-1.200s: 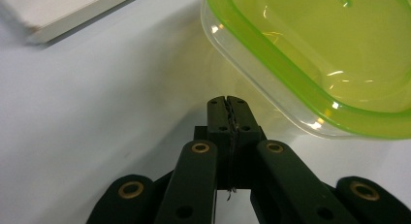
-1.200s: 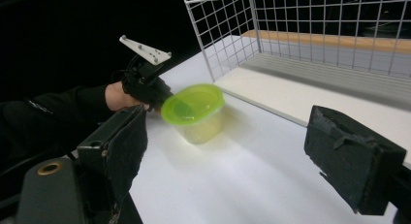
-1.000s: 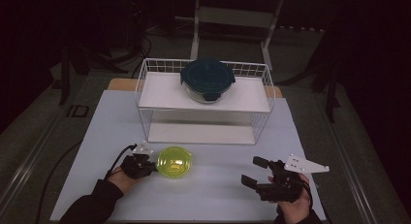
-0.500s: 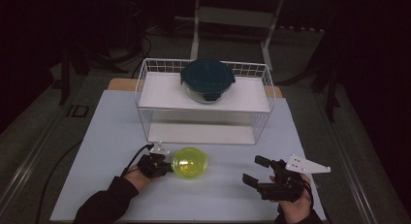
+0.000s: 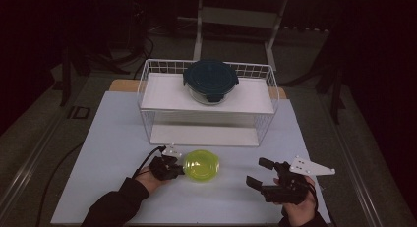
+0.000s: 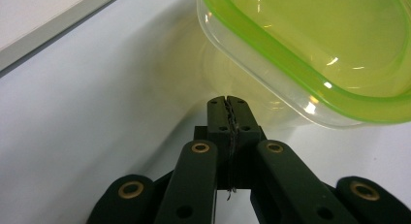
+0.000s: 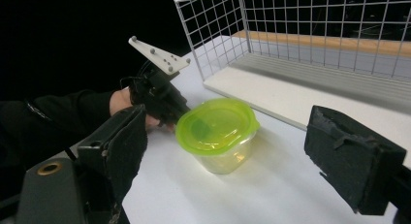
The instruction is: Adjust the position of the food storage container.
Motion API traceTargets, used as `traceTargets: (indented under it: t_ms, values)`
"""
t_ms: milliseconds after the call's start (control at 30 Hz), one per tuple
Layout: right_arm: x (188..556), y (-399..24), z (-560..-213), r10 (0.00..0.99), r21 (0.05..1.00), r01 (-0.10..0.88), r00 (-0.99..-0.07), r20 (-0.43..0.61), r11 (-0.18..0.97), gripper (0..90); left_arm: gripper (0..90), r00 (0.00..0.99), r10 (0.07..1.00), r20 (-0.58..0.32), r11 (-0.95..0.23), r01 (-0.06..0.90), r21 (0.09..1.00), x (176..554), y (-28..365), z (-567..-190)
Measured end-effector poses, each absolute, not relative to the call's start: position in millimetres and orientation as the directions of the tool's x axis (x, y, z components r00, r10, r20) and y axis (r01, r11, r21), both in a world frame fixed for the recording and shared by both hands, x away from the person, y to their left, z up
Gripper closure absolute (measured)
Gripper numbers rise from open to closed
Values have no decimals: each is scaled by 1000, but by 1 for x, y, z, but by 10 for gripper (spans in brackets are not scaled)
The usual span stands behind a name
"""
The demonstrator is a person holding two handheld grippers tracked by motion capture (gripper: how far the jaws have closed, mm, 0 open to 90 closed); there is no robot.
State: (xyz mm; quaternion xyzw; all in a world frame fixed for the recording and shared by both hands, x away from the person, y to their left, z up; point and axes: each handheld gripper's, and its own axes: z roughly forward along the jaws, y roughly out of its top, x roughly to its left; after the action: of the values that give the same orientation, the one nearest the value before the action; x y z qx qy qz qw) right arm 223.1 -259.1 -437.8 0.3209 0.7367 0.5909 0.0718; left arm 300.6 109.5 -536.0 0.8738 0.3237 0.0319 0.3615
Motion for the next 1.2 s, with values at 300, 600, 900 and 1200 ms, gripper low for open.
traceTargets:
  t_ms: [300, 600, 900, 1200]
  values:
    - [224, -259, -439, 557, 914, 393, -782, 278, 96, 152, 890, 795, 575, -191, -525, 538, 659, 300, 98, -537]
    - [224, -259, -439, 559, 913, 394, -782, 275, 102, 152, 888, 780, 592, -204, -510, 559, 654, 297, 110, -532]
    - [224, -258, -439, 569, 914, 388, -781, 259, 116, 152, 823, 701, 631, -333, -345, 638, 688, 294, 150, -501]
    - [226, -254, -439, 581, 923, 360, -784, 220, 137, 152, 337, 702, 618, -353, -299, 625, 721, 283, 153, -469]
